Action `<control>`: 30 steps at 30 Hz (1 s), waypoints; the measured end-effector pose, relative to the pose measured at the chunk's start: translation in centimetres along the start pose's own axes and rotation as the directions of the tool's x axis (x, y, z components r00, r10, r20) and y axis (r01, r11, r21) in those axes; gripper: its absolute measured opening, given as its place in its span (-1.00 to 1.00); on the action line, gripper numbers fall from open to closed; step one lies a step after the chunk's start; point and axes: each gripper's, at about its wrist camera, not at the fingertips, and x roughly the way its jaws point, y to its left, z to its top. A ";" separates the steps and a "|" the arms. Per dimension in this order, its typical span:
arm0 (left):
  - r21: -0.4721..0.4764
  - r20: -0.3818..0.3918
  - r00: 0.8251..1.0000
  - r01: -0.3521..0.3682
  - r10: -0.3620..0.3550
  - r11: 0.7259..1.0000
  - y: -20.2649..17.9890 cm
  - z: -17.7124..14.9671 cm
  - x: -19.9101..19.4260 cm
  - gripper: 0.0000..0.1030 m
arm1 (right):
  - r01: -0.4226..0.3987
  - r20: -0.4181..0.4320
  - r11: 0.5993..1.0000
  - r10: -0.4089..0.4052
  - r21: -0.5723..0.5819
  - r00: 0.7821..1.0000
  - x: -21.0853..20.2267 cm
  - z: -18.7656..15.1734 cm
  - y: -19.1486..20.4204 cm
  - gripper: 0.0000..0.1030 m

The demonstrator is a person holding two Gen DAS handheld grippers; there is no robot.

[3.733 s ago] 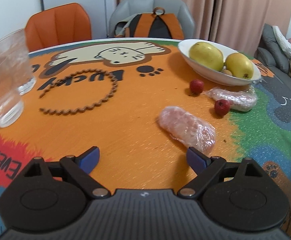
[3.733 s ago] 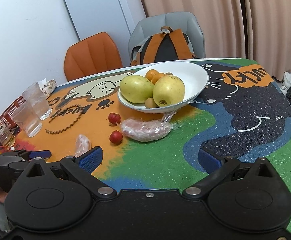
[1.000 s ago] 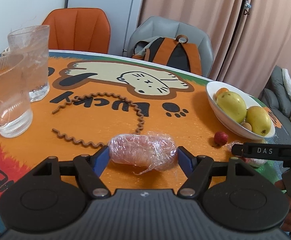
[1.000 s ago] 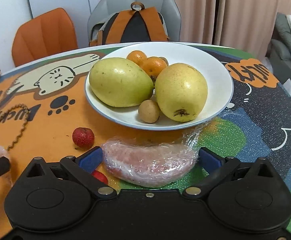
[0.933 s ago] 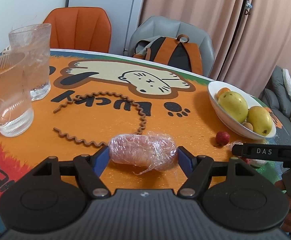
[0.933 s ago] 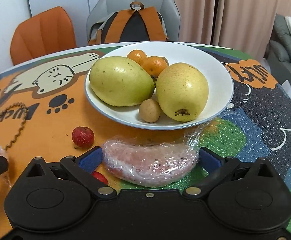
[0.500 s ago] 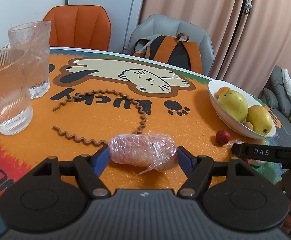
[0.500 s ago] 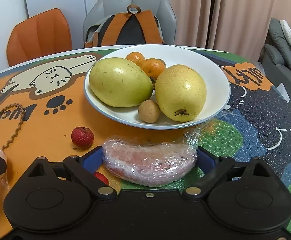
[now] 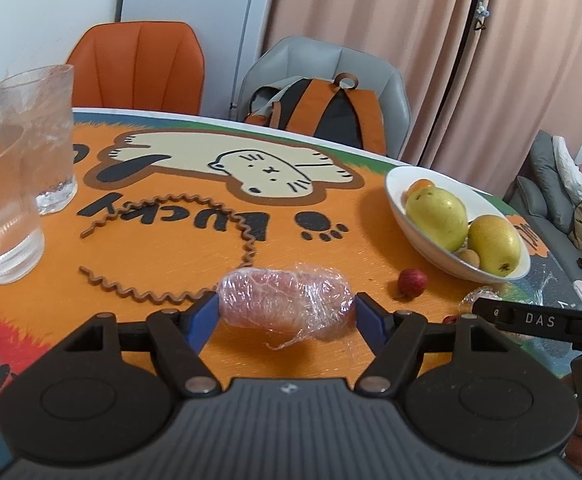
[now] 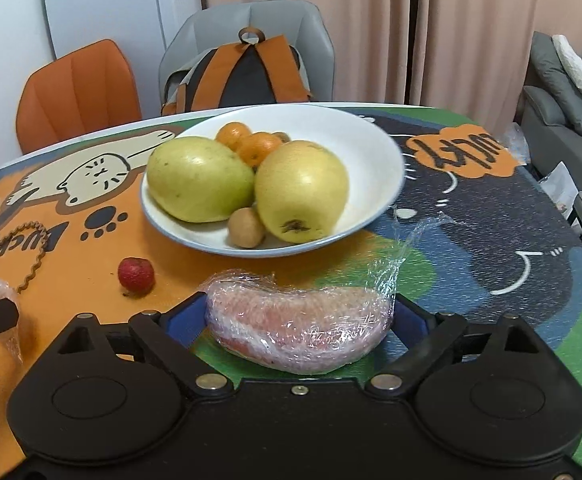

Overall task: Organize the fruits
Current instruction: 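Lift the wrapped item with the right tool while the left tool holds its wrapped item, then carry both wrapped pink items over the white bowl with both tools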

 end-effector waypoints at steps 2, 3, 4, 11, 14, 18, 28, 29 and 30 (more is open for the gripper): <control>0.002 0.004 1.000 0.004 -0.004 1.000 -0.4 0.0 -0.2 0.39 | 0.001 0.001 1.000 -0.001 0.002 1.000 -0.2 -0.1 -0.5 0.79; 0.003 0.006 1.000 0.007 -0.007 1.000 -0.6 0.1 -0.2 0.39 | 0.003 0.003 1.000 -0.003 0.003 1.000 -0.4 -0.1 -0.8 0.79; 0.005 0.008 1.000 0.008 -0.008 1.000 -0.7 0.1 -0.2 0.39 | 0.004 0.006 1.000 -0.004 0.005 1.000 -0.5 -0.2 -1.1 0.79; 0.003 0.011 1.000 0.014 -0.014 1.000 -1.5 0.2 -0.4 0.39 | 0.006 0.025 1.000 -0.006 0.017 1.000 -1.8 -0.2 -2.7 0.79; 0.006 0.018 1.000 0.013 -0.013 1.000 -1.9 0.3 -0.6 0.39 | 0.002 0.040 1.000 -0.003 0.021 0.999 -2.3 -0.1 -3.1 0.79; 0.006 0.029 0.999 0.017 -0.017 1.000 -2.3 0.5 -0.9 0.39 | -0.010 0.058 1.000 0.009 0.019 0.998 -3.1 0.2 -3.5 0.79; 0.019 0.052 0.998 0.033 -0.034 0.999 -3.3 1.6 -1.3 0.39 | -0.043 0.115 0.999 0.041 0.021 0.993 -4.9 1.8 -4.0 0.79; 0.021 0.056 0.998 0.033 -0.035 0.999 -3.5 1.7 -1.3 0.39 | -0.047 0.119 0.999 0.044 0.020 0.992 -5.0 2.0 -4.0 0.79; 0.023 0.060 0.998 0.035 -0.036 0.999 -3.6 1.9 -1.4 0.39 | -0.049 0.123 0.999 0.047 0.018 0.991 -5.1 2.2 -4.0 0.79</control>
